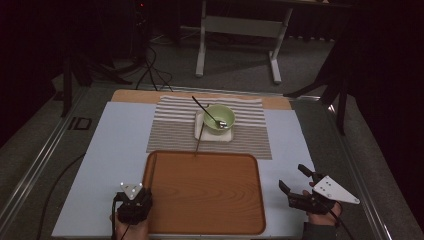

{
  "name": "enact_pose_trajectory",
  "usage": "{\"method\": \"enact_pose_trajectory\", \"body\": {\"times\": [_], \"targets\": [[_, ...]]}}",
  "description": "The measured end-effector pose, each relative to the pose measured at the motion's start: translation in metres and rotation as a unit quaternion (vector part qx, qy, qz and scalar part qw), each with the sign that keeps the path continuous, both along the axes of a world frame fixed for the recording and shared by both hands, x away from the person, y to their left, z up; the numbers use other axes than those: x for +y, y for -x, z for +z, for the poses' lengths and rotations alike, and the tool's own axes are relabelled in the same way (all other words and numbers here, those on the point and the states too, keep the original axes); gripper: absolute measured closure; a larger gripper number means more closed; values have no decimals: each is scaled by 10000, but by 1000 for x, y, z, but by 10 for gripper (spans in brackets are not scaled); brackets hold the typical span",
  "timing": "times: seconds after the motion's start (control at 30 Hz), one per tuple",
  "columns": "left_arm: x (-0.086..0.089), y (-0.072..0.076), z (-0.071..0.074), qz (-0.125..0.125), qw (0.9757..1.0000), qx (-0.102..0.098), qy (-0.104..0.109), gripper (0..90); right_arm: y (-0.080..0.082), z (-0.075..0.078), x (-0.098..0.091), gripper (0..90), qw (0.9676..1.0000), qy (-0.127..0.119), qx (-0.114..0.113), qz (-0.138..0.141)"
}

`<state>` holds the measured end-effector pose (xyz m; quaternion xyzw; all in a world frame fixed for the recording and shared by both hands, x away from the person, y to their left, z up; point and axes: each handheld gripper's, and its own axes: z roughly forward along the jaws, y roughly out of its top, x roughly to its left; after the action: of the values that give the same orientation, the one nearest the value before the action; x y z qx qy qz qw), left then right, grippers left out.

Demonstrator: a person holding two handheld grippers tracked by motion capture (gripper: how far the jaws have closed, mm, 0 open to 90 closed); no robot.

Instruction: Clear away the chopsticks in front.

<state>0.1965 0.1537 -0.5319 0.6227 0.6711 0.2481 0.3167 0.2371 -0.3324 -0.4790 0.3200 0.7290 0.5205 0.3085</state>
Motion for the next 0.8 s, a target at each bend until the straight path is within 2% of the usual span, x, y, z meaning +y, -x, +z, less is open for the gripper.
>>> {"method": "enact_pose_trajectory", "body": {"times": [0.27, 0.63, 0.8], "targets": [[-2, -2, 1, -89, 9999, -41, -57, 733, 0, 0, 0, 138, 10000, 0, -6, -2], [-4, -4, 8, -256, 9995, -187, 25, 670, 0, 0, 0, 138, 10000, -13, -11, -9], [-1, -7, 11, -349, 9988, -306, 150, 640, 0, 0, 0, 138, 10000, -14, -11, -8]]}}
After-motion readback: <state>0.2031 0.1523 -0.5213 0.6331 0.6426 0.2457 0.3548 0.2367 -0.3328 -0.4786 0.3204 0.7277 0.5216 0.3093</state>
